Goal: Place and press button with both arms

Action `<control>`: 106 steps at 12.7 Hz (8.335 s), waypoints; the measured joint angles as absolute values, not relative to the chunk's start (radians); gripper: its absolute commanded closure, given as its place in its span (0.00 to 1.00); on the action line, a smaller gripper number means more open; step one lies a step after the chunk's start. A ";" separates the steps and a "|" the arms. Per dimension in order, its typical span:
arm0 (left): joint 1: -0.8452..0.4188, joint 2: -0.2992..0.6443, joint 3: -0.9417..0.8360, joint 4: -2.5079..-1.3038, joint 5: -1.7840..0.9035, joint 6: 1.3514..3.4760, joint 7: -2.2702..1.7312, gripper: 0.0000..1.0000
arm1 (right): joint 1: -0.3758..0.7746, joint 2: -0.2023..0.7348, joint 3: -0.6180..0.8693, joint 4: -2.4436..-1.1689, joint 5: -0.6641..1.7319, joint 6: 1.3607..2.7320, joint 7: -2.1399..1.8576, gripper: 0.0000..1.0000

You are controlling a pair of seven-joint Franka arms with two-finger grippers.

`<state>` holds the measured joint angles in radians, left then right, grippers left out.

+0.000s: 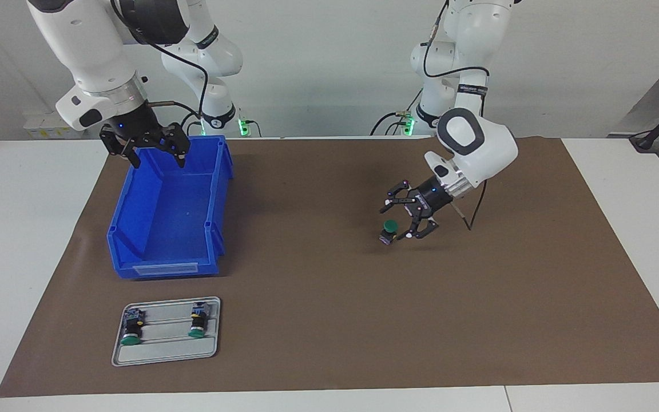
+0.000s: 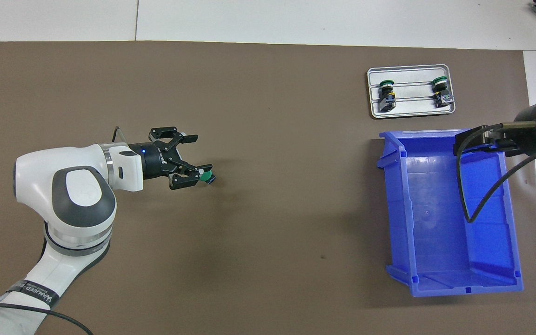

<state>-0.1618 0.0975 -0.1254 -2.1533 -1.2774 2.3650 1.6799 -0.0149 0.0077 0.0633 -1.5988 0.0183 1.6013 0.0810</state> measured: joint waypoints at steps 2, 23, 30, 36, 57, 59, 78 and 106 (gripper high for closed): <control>-0.109 0.082 -0.122 -2.119 -1.256 2.308 1.598 0.13 | -0.015 0.008 0.063 -1.599 0.018 1.601 0.081 0.00; -0.009 0.079 -0.150 -1.468 -0.051 1.450 0.111 0.09 | -0.015 0.008 0.063 -1.599 0.018 1.601 0.081 0.00; -0.056 0.079 -0.155 -1.462 0.008 1.452 -0.113 0.00 | -0.015 0.008 0.063 -1.599 0.018 1.601 0.081 0.00; -0.056 0.079 -0.151 -1.474 0.009 1.571 -0.113 0.00 | -0.015 0.008 0.063 -1.599 0.018 1.601 0.081 0.00; -0.295 0.079 -0.157 -1.880 0.009 2.053 -0.446 1.00 | -0.004 -0.033 0.070 -1.596 -0.028 1.570 0.135 0.00; -0.299 0.094 -0.157 -1.918 0.009 2.122 -0.452 1.00 | -0.004 -0.033 0.070 -1.596 -0.028 1.570 0.135 0.00; -0.337 0.169 -0.156 -2.064 0.009 2.368 -0.472 1.00 | -0.005 -0.033 0.070 -1.596 -0.028 1.568 0.135 0.00; -0.058 0.056 -0.127 -1.522 0.003 1.542 -0.144 0.00 | 0.078 -0.070 0.092 -1.598 -0.019 1.560 0.326 0.01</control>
<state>-0.0581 0.0555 -0.1270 -1.5225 0.0029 1.5417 -0.1439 0.0776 -0.0704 0.0923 -1.5980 -0.0193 1.5600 0.3263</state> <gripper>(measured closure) 0.000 0.009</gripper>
